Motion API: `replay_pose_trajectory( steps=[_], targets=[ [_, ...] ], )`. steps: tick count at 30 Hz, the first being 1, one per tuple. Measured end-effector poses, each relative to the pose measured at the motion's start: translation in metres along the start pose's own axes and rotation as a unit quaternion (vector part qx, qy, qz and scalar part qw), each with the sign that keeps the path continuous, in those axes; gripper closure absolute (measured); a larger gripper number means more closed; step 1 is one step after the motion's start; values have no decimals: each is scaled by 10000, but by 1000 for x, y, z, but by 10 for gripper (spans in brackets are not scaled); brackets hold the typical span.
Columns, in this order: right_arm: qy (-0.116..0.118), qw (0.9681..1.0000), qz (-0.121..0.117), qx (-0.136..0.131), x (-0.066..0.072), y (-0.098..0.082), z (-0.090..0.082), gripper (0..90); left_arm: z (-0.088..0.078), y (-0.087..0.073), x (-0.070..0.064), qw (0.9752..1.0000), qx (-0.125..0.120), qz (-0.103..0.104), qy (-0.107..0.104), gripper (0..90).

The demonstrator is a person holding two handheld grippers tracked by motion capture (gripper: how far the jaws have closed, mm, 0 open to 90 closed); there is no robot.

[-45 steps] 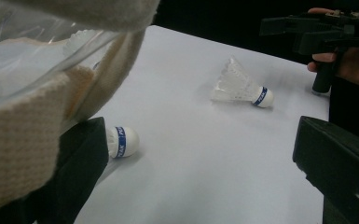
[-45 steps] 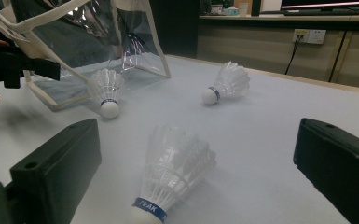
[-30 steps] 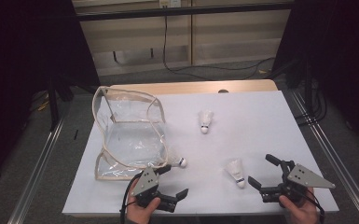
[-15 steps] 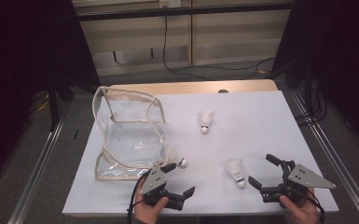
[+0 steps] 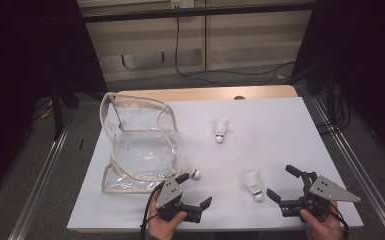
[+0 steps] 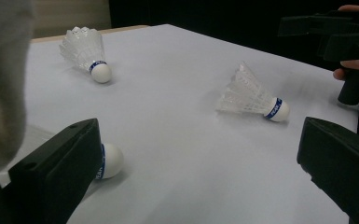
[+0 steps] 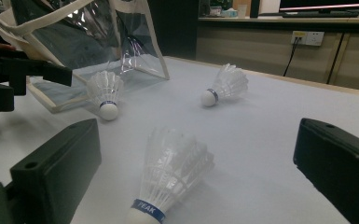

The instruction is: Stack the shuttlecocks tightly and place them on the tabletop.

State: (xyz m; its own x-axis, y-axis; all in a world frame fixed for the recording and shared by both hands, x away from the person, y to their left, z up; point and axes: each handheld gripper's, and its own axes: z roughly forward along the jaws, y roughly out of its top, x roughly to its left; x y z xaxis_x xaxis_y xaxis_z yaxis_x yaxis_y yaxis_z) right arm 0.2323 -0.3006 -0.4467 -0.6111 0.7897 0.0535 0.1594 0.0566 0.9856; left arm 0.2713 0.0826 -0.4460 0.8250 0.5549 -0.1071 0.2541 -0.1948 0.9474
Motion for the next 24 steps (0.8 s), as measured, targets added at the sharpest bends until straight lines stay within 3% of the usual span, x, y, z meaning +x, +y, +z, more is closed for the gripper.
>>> replay_pose_trajectory(
  steps=[11, 15, 16, 18, 19, 23, 24],
  targets=[
    [1, 10000, 19, -10, 0, 0, 0, 1, 3, 0, -6, 9999, -64, -98, 29, 3],
    [4, 10000, 39, -11, -1, 0, -1, 1, 4, 1, -10, 9994, -89, -322, 104, 2],
    [6, 10000, 45, -13, -1, 0, -1, 1, 5, 1, -11, 9993, -71, -369, -13, 4],
    [10, 10000, 65, -17, -1, 0, -1, 1, 7, 1, -13, 9995, -23, -311, -69, 41],
    [17, 10000, 63, -26, -1, 0, -1, 1, 10, 2, -18, 9999, 16, -156, -71, 36],
    [16, 10000, 65, -25, -1, 0, -1, 2, 16, 3, -20, 9997, 74, -198, -78, 36],
    [6, 10000, 43, -28, -1, 0, -1, 1, 19, 4, -20, 9997, 129, -201, 30, 37]
  ],
)
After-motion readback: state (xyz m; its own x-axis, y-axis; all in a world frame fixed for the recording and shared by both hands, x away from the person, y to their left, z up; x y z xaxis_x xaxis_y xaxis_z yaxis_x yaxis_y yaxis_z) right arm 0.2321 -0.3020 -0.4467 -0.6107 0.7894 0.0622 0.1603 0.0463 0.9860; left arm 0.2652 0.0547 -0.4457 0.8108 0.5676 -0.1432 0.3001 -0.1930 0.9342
